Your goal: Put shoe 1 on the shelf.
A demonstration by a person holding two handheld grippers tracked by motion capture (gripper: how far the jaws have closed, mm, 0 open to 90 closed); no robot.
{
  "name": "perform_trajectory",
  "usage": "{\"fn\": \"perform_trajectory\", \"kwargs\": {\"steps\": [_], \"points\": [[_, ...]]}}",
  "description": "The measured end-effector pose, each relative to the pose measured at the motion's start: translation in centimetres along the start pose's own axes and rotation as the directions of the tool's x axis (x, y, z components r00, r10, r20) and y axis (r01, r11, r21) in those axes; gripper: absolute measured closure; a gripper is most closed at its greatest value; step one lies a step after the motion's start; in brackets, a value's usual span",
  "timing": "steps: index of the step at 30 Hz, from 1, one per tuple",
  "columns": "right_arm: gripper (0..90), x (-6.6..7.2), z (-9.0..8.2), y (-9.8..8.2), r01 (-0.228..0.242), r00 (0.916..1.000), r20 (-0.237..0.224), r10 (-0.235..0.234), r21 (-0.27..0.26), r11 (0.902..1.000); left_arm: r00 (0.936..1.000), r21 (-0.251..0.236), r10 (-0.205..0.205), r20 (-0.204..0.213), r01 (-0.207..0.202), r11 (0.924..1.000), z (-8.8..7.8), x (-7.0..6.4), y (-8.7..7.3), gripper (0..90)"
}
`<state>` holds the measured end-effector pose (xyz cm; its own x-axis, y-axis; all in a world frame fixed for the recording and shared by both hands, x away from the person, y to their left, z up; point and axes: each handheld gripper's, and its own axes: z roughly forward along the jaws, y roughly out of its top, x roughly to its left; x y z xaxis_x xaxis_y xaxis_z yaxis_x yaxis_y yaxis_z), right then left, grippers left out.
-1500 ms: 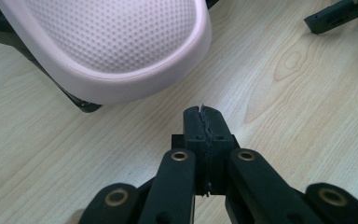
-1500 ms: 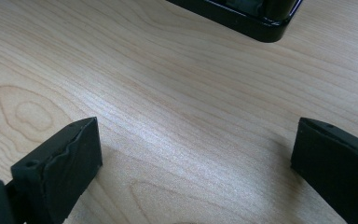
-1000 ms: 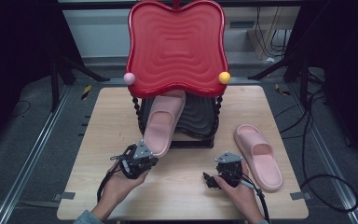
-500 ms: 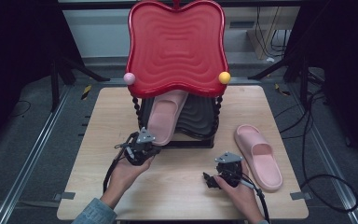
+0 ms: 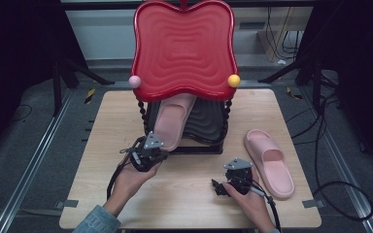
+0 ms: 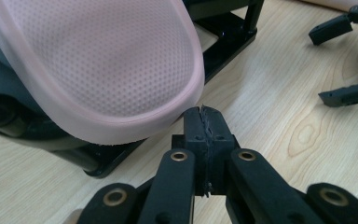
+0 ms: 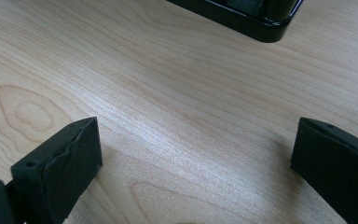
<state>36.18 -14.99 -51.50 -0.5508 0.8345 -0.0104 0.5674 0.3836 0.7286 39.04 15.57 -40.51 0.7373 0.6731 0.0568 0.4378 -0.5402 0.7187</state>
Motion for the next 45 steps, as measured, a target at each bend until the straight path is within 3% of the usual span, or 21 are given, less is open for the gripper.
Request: {"fn": "perform_trajectory", "kwargs": {"steps": [13, 16, 29, 34, 37, 38, 40, 42, 44, 45], "points": [[1.9, 0.0, 0.0, 0.0, -0.001, 1.0, -0.002, 0.001, 0.001, 1.0, 0.9983, -0.047, -0.057, 0.008, 0.057, 0.9972, 0.8, 1.1, 1.9, 89.8], [1.9, 0.0, 0.0, 0.0, -0.001, 1.0, -0.003, 0.001, 0.001, 1.0, 0.9961, -0.055, -0.086, 0.015, 0.087, 0.9947, 1.1, 1.5, 2.3, 89.8], [2.0, 0.0, 0.0, 0.0, -0.003, 1.0, -0.002, 0.003, 0.004, 1.0, 0.9915, -0.067, -0.122, 0.046, 0.125, 0.9899, 1.4, 2.3, 3.4, 88.2], [2.0, 0.1, 0.0, 0.0, -0.003, 1.0, -0.001, 0.003, 0.004, 1.0, 0.9922, -0.076, -0.117, 0.043, 0.12, 0.9899, 0.4, 1.7, 3.0, 82.0], [2.0, 0.1, 0.0, 0.0, -0.003, 1.0, -0.001, 0.003, 0.004, 1.0, 0.9938, -0.082, -0.108, 0.027, 0.11, 0.9906, -0.9, 1.5, 2.3, 74.3], [2.5, 0.0, -0.1, 0.0, -0.002, 1.0, 0.0, 0.002, 0.006, 1.0, 0.9947, -0.074, -0.103, 0.007, 0.103, 0.9919, -1.7, 1.5, 1.6, 67.7], [3.2, 0.1, -0.1, 0.0, -0.002, 1.0, -0.001, 0.002, 0.006, 1.0, 0.9946, -0.067, -0.104, 0.002, 0.104, 0.9923, -2.2, 1.6, 1.1, 65.0], [11.8, 0.1, -0.5, 0.2, 0.005, 1.0, 0.006, -0.005, 0.012, 0.9999, 0.99, -0.05, -0.14, -0.02, 0.138, 0.9891, -3.3, 2.2, -0.9, 52.2], [13.6, 0.0, -0.7, 0.2, 0.002, 1.0, 0.009, -0.003, 0.007, 1.0, 0.9882, -0.046, -0.15, -0.029, 0.149, 0.9878, -3.6, 2.6, -1.6, 45.9], [15.1, -0.1, -1.0, 0.3, -0.005, 1.0, 0.004, 0.005, 0.002, 1.0, 0.9847, -0.042, -0.166, -0.052, 0.164, 0.9855, -3.9, 3.0, -2.5, 45.9]]}}
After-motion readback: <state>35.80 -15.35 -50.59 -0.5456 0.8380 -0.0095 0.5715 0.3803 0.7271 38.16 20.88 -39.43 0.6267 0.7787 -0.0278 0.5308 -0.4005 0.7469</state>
